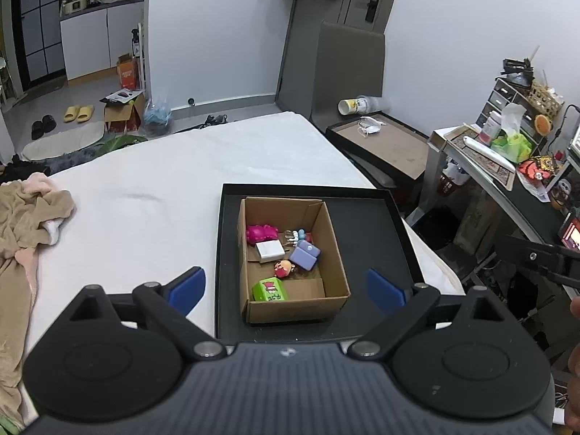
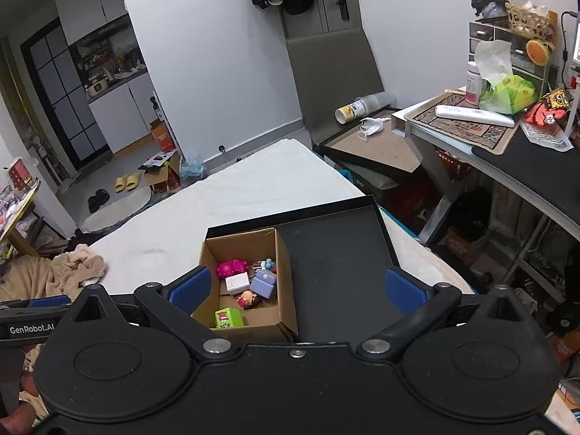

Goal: Organize rigid objects

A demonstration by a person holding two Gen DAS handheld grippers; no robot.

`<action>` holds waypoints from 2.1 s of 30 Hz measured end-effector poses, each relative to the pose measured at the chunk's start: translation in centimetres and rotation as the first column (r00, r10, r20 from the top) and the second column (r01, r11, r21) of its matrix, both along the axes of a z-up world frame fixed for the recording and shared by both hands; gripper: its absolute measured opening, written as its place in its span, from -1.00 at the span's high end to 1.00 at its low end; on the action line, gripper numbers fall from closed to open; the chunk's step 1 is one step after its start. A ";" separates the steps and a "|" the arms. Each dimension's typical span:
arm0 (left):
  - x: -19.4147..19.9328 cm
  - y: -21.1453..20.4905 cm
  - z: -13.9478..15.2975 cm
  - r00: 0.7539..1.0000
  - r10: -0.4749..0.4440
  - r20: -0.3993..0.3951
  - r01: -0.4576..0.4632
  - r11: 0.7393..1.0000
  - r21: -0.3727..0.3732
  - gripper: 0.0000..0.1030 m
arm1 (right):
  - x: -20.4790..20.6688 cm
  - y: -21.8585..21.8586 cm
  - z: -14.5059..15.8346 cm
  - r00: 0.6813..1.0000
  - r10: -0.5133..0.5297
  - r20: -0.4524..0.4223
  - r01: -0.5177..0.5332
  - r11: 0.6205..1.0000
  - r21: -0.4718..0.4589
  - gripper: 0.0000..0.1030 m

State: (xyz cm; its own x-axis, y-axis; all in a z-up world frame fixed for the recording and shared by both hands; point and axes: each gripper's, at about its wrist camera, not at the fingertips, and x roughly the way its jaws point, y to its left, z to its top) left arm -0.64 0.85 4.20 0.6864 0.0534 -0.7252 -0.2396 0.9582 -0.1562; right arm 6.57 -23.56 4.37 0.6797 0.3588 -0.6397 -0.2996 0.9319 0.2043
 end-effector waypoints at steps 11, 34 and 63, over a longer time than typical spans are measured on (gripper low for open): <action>-3.5 -0.3 1.2 0.999 0.014 0.041 -0.014 1.000 0.019 -0.88 | -3.7 0.2 1.1 0.998 0.016 0.065 -0.014 1.000 -0.026 -1.00; -8.5 -0.8 2.9 0.997 0.027 0.079 -0.031 0.998 0.046 -0.90 | -7.7 -0.1 2.8 0.992 0.003 0.124 0.002 0.999 -0.043 -1.00; -9.4 -1.0 3.4 0.996 0.014 0.084 -0.018 0.999 0.052 -0.91 | -7.5 -1.1 1.9 0.993 -0.035 0.112 0.042 0.997 -0.068 -1.00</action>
